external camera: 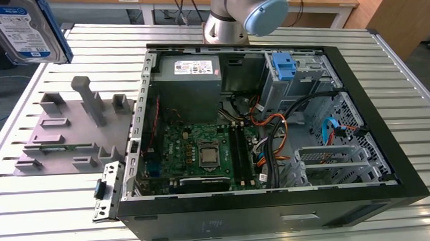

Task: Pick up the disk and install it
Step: 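Pick up the disk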

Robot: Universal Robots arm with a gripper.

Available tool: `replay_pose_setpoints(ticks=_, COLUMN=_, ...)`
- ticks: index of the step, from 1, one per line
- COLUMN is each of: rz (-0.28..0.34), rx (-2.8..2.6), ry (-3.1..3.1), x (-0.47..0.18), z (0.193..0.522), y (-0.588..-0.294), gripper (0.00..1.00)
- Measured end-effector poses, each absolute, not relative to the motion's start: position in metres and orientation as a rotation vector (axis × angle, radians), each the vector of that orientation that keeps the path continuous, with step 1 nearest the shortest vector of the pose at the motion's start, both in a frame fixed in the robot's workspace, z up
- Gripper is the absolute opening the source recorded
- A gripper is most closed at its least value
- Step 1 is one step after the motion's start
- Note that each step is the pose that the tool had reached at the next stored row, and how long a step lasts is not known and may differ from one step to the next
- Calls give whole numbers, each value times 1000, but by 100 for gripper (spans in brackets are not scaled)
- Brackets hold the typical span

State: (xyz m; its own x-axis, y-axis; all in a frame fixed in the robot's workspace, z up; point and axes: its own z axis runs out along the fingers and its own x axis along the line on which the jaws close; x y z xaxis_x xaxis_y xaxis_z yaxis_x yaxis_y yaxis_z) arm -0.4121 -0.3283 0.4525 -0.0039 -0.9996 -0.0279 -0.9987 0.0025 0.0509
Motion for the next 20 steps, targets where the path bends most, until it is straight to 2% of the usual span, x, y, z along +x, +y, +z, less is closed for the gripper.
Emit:
replay_pose_setpoints(ticks=11, rz=-87, rx=2206, ry=-2213, x=-412, z=472, y=-328, gripper=35)
replay_pose_setpoints(ticks=20, rz=-87, rx=2206, ry=-2213, x=-412, z=475, y=-328, gripper=35)
